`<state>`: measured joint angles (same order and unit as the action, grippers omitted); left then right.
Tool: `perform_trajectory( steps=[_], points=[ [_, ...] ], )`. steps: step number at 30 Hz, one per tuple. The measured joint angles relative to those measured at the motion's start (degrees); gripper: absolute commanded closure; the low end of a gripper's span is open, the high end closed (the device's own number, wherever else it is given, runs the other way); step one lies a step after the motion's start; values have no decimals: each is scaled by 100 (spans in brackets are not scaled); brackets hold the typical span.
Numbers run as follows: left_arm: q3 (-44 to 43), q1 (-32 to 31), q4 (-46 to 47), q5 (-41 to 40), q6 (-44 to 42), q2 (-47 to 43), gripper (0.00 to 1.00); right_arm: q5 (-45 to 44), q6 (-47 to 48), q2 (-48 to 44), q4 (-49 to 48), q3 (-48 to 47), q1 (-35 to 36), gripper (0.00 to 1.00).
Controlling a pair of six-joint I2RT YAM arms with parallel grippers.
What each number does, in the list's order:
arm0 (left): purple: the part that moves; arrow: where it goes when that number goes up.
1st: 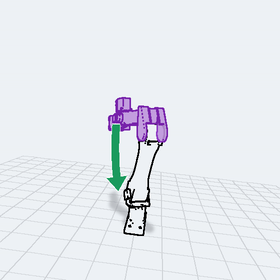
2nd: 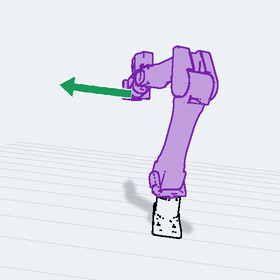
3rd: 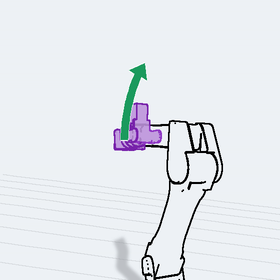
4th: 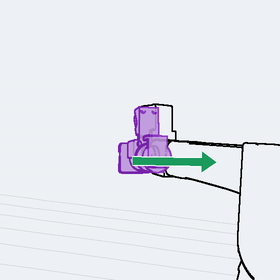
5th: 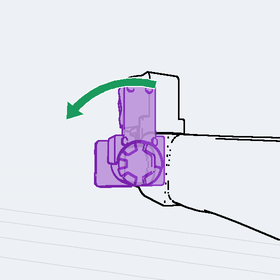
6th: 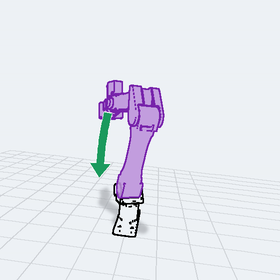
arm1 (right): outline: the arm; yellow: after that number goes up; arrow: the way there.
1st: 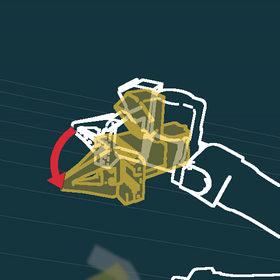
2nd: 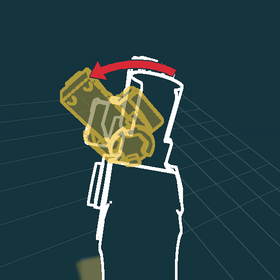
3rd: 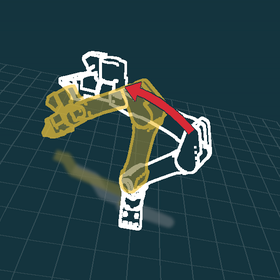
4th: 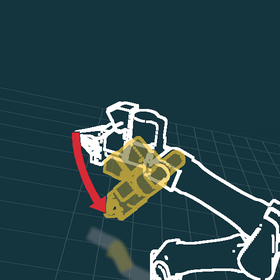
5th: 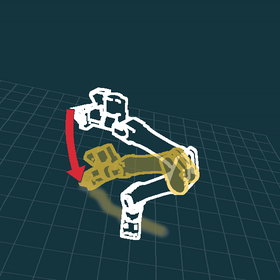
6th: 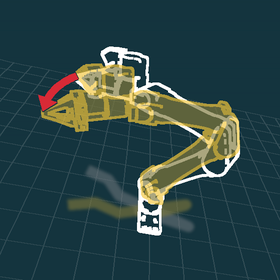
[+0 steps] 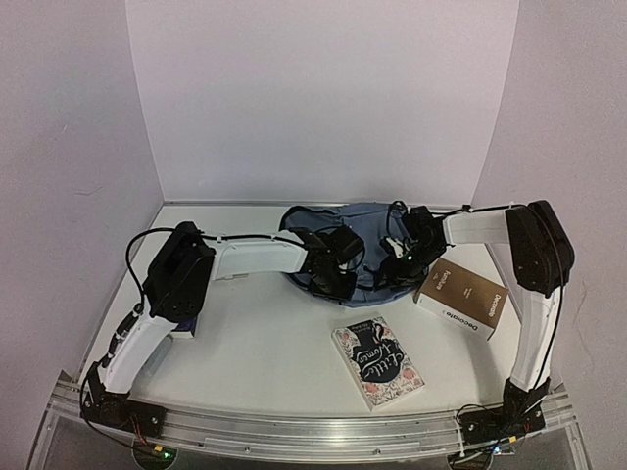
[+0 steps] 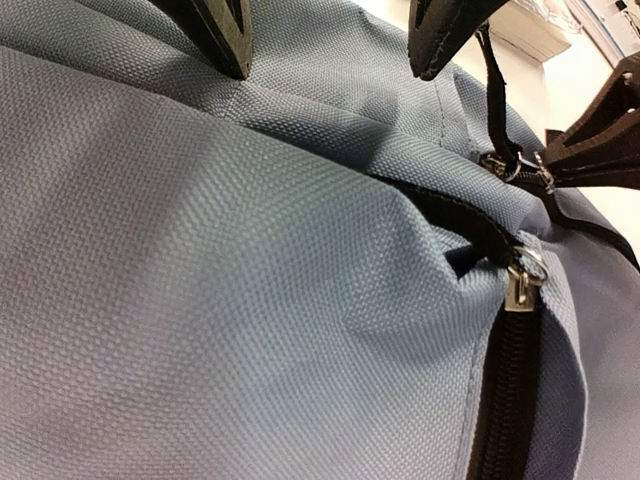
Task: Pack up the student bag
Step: Unzip the student bag at the center of the board.
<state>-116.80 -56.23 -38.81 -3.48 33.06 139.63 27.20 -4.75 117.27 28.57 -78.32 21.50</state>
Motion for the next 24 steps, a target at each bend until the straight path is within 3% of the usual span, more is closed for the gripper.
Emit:
perform_trajectory(
  steps=[15, 24],
  points=[
    [1799, 255, 24, -421, 11, -1324, 100, -22, 5, 80, -23, -79, 46, 46],
    [2894, 604, 534, -142, -82, -2151, 100, -15, 25, 120, 18, -225, -121, 45]
  ],
)
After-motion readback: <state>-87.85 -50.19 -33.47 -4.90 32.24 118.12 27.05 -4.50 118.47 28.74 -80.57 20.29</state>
